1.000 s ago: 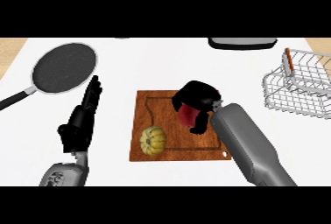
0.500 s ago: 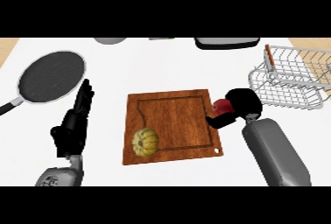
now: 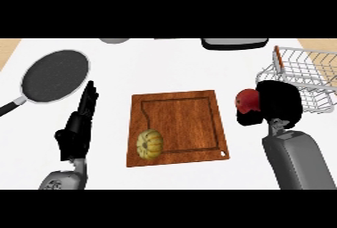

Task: Pick the pear from the cutting board and place it in the tiered basket

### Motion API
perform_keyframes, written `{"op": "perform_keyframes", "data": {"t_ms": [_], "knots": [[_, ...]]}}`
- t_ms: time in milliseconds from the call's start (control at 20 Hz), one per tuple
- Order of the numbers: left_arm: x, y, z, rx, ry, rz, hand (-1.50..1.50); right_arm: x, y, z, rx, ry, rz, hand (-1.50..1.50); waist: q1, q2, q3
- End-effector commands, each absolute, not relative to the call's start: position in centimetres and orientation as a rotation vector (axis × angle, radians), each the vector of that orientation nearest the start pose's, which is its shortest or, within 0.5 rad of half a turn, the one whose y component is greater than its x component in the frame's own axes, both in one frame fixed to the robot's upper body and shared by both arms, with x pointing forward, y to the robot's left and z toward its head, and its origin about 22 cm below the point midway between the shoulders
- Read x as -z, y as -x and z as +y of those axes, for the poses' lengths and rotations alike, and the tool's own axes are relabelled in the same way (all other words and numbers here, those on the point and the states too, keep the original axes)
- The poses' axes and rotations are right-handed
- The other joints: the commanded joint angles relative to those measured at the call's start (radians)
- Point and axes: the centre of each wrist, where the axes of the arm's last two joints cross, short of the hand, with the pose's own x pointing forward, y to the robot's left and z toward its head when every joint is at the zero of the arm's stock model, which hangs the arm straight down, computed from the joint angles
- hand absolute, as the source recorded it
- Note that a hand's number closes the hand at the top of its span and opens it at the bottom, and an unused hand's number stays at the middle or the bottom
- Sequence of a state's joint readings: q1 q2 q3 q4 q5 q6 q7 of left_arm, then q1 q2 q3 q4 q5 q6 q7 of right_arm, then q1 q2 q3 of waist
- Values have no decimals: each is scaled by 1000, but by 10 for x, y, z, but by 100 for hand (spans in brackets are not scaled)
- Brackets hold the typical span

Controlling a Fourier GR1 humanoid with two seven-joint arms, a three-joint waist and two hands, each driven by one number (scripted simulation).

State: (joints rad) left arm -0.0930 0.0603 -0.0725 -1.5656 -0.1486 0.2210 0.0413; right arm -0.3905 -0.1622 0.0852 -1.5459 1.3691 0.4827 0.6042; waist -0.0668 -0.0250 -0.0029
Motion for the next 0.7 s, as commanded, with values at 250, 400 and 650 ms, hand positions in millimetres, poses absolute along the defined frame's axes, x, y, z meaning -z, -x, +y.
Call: {"op": "perform_keyframes", "data": {"t_ms": [250,400,650], "knots": [[-21,-261,215,88,-234,-1637,0,-241,-231,-206,-808,1461,-918,150,24,7,1],[-27,-268,205,93,-211,-1671,0,-273,-213,-211,-786,1471,-893,150,43,14,1],[-31,-278,201,95,-194,-1648,0,-315,-228,-230,-668,1402,-954,150,60,22,2]]}}
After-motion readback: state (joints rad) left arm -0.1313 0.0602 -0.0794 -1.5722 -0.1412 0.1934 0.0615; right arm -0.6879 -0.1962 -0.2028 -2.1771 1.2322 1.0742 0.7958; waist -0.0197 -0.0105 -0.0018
